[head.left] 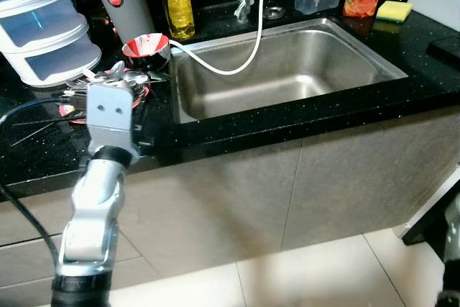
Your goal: Kitchen organization
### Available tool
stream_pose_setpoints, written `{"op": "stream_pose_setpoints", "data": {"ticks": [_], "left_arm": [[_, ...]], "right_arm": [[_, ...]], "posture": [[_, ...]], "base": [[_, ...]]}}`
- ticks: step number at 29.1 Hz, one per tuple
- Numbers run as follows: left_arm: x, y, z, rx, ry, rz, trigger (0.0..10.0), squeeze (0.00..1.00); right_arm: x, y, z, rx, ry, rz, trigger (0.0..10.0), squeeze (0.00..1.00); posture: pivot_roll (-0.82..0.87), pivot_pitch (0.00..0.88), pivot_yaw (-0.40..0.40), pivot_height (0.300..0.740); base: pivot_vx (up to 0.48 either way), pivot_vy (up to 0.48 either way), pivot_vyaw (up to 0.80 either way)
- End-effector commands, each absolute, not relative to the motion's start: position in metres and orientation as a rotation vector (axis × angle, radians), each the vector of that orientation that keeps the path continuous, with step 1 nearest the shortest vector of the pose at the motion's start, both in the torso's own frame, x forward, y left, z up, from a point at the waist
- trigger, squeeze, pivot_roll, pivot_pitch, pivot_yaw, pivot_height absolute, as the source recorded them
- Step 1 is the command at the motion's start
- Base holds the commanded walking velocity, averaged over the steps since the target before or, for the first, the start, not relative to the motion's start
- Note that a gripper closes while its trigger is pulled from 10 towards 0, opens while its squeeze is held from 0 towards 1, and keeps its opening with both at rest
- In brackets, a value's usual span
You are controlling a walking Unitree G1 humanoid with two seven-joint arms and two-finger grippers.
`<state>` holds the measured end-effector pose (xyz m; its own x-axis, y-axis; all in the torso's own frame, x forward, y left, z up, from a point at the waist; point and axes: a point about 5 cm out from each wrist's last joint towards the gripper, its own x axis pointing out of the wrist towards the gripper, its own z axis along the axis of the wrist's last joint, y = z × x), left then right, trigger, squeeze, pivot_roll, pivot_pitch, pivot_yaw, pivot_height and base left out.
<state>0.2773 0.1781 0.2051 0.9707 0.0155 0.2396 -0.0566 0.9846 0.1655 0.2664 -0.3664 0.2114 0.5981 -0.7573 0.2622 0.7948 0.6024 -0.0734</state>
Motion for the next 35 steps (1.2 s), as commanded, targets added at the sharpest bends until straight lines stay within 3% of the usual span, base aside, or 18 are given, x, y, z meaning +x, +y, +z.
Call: {"op": "stream_pose_setpoints", "data": {"ticks": [1, 3, 6, 8, 12, 14, 17, 25, 35], "left_arm": [[0.277, 0.186, 0.209, 0.18, -0.238, 0.074, 10.0, 0.0], [0.277, 0.186, 0.212, 0.168, -0.247, 0.079, 10.0, 0.0], [0.275, 0.187, 0.227, 0.124, -0.314, 0.081, 10.0, 0.0], [0.274, 0.186, 0.235, 0.114, -0.35, 0.066, 10.0, 0.0], [0.275, 0.181, 0.252, 0.167, -0.429, 0.003, 10.0, 0.0], [0.275, 0.181, 0.252, 0.167, -0.429, 0.003, 10.0, 0.0], [0.278, 0.171, 0.245, 0.214, -0.402, -0.052, 10.0, 0.0], [0.284, 0.162, 0.26, 0.145, -0.443, -0.082, 10.0, 0.0], [0.283, 0.161, 0.27, 0.146, -0.505, -0.059, 10.0, 0.0]], "right_arm": [[0.283, -0.344, 0.239, -0.162, -0.326, -0.781, 10.0, 0.0], [0.291, -0.333, 0.254, -0.149, -0.385, -0.712, 10.0, 0.0], [0.308, -0.294, 0.291, -0.083, -0.521, -0.511, 10.0, 0.0], [0.315, -0.28, 0.294, -0.017, -0.508, -0.411, 10.0, 0.0], [0.33, -0.21, 0.275, 0.038, -0.416, -0.088, 10.0, 0.0], [0.33, -0.21, 0.275, 0.038, -0.416, -0.088, 10.0, 0.0], [0.334, -0.173, 0.254, 0.096, -0.351, -0.048, 10.0, 0.0], [0.338, -0.158, 0.271, 0.139, -0.42, -0.052, 10.0, 0.0], [0.337, -0.165, 0.294, 0.088, -0.535, -0.141, 10.0, 0.0]], "posture": [[-0.01, 0.0, 0.097, 0.74], [0.0, 0.0, 0.093, 0.74], [0.01, 0.0, 0.084, 0.74], [0.01, 0.0, 0.083, 0.74], [0.02, 0.0, 0.077, 0.74], [0.02, 0.0, 0.077, 0.74], [0.01, 0.0, 0.083, 0.74], [0.02, 0.0, 0.082, 0.74], [0.04, 0.0, 0.075, 0.74]], "base": [[0.0, 0.0, 0.0], [0.0, 0.0, 0.0], [0.0, 0.0, 0.0], [0.0, 0.0, 0.0], [0.0, 0.0, 0.0], [0.0, 0.0, 0.0], [0.0, 0.0, 0.0], [0.0, 0.0, 0.0], [0.0, 0.0, 0.0]]}}
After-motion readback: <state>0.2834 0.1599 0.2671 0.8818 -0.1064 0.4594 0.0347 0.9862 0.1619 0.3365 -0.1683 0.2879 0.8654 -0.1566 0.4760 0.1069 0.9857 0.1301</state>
